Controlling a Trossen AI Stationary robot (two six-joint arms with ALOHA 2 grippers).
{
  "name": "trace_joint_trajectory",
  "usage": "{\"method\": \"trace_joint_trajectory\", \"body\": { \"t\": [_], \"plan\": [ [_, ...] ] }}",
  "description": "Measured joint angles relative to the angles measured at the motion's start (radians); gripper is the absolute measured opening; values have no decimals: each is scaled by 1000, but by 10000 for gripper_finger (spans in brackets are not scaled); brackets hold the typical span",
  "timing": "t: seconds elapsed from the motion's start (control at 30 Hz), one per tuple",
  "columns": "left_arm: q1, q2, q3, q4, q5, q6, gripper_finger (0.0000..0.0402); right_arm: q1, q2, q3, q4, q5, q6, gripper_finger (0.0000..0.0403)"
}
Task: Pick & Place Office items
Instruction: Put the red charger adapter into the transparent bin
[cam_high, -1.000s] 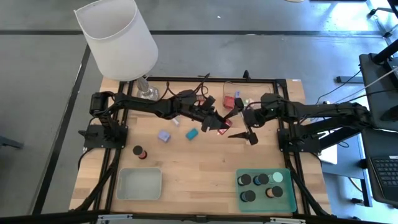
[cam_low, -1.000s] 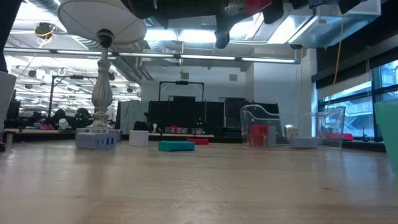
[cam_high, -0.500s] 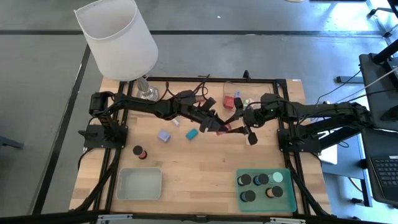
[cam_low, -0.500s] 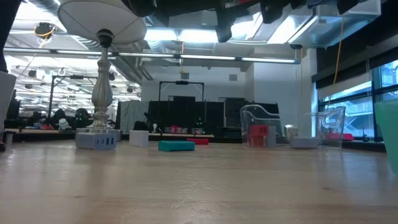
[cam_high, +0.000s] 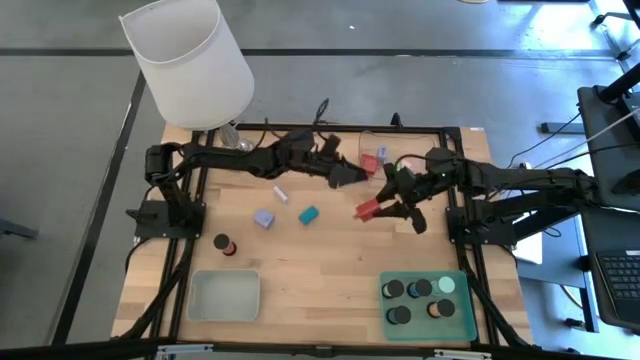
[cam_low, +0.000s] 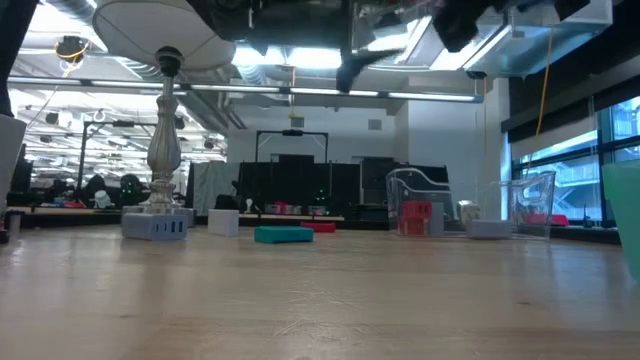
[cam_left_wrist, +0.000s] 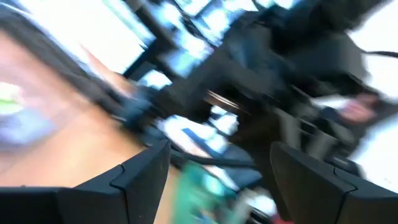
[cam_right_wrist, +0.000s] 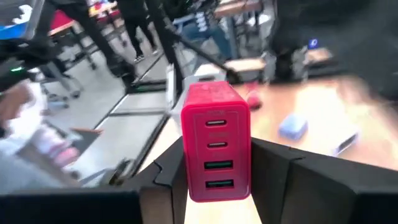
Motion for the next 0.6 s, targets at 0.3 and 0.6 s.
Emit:
{"method": "trace_joint_trajectory", "body": {
  "t": [0.3, 0.6],
  "plan": [
    [73, 0, -1, -172, -324, 21, 273, -78, -85, 0, -371, 209, 50, 123],
    [70, 0, -1, -189, -336, -1, 274, -232, -19, 0, -569, 689, 131, 125]
  ]
}}
